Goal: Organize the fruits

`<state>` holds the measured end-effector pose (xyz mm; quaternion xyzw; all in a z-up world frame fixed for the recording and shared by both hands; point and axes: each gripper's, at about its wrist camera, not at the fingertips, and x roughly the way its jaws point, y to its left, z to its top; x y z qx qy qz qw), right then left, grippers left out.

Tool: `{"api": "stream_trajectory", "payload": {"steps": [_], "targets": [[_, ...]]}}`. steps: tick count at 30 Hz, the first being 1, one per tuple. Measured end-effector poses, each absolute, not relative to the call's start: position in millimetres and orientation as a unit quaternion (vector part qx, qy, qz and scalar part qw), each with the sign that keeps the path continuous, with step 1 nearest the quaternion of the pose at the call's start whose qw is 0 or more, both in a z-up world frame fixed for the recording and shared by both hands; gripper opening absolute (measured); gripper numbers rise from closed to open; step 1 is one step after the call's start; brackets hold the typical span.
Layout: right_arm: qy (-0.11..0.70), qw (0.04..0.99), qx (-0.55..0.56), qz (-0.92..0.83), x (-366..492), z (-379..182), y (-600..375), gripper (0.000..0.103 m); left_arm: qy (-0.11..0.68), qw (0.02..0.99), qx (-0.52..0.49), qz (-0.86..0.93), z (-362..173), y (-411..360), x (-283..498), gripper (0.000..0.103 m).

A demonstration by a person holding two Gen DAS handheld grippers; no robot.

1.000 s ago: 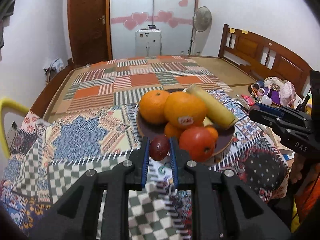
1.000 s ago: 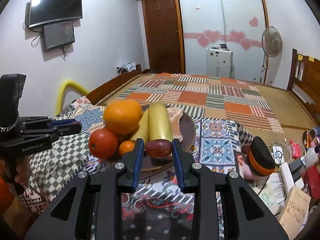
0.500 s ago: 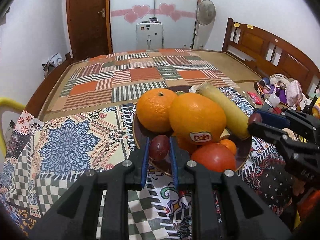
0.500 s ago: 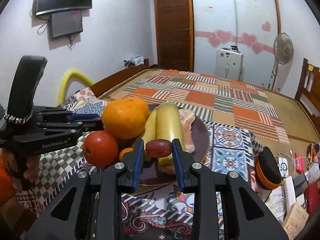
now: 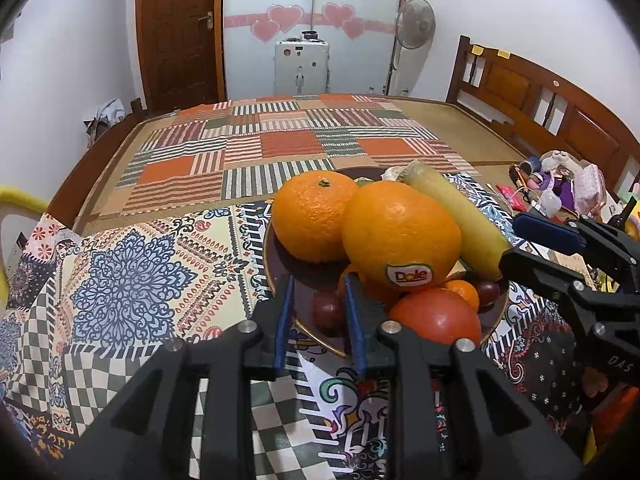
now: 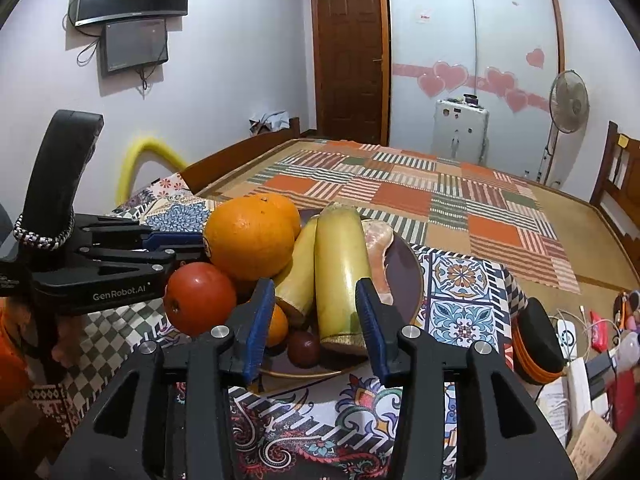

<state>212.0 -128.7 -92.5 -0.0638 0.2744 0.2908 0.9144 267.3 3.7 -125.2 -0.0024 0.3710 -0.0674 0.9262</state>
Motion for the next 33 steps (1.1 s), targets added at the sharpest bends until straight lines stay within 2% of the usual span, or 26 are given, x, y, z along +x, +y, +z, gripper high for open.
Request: {"api": "stream_trajectory", "payload": {"steps": [3, 11, 25, 28, 31, 33], "targets": [[0.272, 0.915, -0.059, 0.291, 209, -91, -131, 0.039, 0.369, 0.927, -0.005, -0.061, -124, 6, 266, 0.036], [0.242, 0.928, -0.048, 0.278, 190, -63, -141, 0.039, 0.339, 0.939, -0.046, -0.044, -91, 28, 235, 0.036], [0.112, 0.961, 0.001, 0.252, 72, 32, -169, 0.039, 0.14, 0.99, -0.014, -0.025, 37, -8, 72, 0.037], [0.085, 0.964, 0.01, 0.252, 40, 45, -169, 0.041, 0.11, 0.993, -0.017, -0.025, 52, -15, 38, 0.045], [0.065, 0.966, 0.011, 0.25, 22, 51, -167, 0.052, 0.088, 0.996, -0.01, -0.017, 59, -22, 12, 0.051], [0.053, 0.969, 0.007, 0.242, 8, 52, -165, 0.053, 0.079, 0.997, -0.008, -0.013, 61, -25, -1, 0.059]]}}
